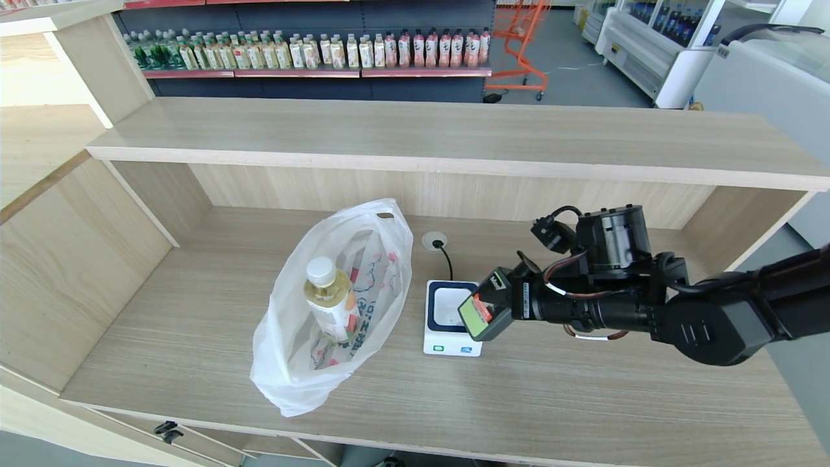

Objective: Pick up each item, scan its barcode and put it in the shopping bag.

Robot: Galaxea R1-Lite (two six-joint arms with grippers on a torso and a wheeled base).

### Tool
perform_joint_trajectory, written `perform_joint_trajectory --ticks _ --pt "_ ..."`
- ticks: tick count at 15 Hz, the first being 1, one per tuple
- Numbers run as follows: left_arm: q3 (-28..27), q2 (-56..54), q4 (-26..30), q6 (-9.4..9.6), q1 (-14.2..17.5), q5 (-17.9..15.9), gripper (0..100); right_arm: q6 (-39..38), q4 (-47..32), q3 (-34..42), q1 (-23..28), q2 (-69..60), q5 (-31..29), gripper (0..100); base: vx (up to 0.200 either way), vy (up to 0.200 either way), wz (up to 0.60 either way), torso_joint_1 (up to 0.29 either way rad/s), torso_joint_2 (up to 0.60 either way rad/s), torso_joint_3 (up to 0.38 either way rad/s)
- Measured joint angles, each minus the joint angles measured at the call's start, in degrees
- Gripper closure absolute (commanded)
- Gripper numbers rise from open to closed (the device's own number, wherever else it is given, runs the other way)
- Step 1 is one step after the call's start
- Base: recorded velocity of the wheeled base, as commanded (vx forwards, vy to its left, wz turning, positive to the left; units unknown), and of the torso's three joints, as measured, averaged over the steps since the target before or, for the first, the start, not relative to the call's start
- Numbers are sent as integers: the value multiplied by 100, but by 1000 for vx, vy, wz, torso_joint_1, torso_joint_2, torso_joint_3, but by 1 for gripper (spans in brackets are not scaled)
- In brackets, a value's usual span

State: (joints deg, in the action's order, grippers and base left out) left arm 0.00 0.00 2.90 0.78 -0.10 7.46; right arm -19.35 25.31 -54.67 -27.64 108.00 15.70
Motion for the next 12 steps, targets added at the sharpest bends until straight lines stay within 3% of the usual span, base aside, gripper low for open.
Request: perform_joint_trajectory --ticks 12 --pt "0 0 -1 0 0 -2 0 -6 12 -714 -139 769 -7 100 0 0 0 0 0 0"
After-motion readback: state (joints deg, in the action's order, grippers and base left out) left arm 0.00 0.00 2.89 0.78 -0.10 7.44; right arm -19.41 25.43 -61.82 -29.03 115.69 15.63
